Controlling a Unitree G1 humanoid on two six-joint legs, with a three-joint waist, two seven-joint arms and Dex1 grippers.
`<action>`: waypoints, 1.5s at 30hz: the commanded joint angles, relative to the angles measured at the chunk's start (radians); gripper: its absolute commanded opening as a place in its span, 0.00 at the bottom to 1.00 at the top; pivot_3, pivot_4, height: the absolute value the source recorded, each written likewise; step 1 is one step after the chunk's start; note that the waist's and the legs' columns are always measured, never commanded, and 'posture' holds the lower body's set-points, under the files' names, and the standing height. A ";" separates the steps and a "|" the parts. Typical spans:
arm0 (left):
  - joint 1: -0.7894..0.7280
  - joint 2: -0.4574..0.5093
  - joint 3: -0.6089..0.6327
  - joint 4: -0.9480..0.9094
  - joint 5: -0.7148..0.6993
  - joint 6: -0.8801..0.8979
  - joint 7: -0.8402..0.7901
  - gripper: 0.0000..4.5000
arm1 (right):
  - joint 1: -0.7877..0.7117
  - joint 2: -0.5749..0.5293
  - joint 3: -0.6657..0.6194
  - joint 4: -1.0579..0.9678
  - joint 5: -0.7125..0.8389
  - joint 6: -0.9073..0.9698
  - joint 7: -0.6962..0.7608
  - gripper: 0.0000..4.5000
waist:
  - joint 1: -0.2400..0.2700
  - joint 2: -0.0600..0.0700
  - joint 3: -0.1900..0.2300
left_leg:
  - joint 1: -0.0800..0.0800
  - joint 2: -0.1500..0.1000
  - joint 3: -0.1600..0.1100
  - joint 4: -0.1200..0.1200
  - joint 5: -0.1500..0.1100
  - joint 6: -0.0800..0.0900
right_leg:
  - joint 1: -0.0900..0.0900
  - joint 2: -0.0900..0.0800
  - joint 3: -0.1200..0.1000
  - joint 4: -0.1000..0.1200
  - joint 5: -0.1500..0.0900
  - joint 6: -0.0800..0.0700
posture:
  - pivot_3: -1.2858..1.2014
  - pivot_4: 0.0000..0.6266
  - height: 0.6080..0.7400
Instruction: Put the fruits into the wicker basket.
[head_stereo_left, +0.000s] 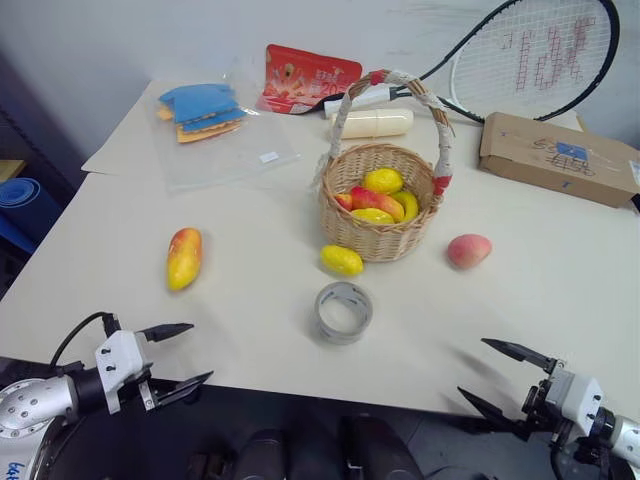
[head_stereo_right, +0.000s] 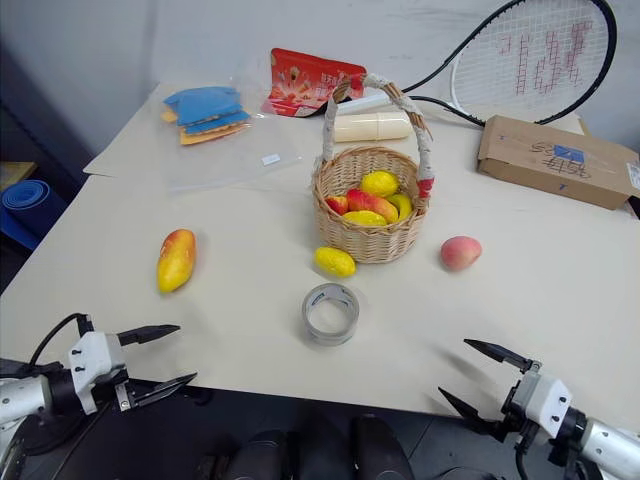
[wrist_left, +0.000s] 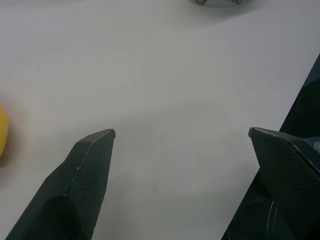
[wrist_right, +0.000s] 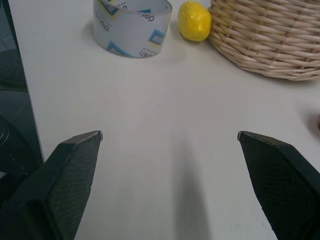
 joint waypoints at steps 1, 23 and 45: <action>0.010 0.009 0.028 -0.049 -0.021 0.014 0.000 1.00 | -0.005 -0.016 -0.005 -0.057 0.022 0.028 -0.018 0.99 | 0.000 0.000 0.000 | 0.000 0.000 0.000 0.000 0.000 0.000 | 0.000 0.000 0.000 0.000 0.000 0.000 | 0.52 0.24 1.00; -0.817 0.197 -0.544 -0.254 -0.060 0.500 -0.245 1.00 | -0.107 0.052 0.039 -0.500 0.185 0.272 -0.168 0.99 | 0.025 0.003 0.001 | -0.002 0.000 -0.001 0.004 0.000 0.000 | 0.003 0.000 -0.001 -0.002 0.001 0.003 | 0.52 0.24 1.00; -0.904 -0.033 -0.713 -0.038 0.155 0.319 -0.301 0.08 | -0.043 0.090 0.026 -0.253 0.202 0.085 0.076 1.00 | 0.008 0.000 0.002 | 0.000 0.000 0.001 0.008 0.000 0.000 | 0.005 0.004 0.003 0.007 0.000 0.006 | 0.52 0.24 1.00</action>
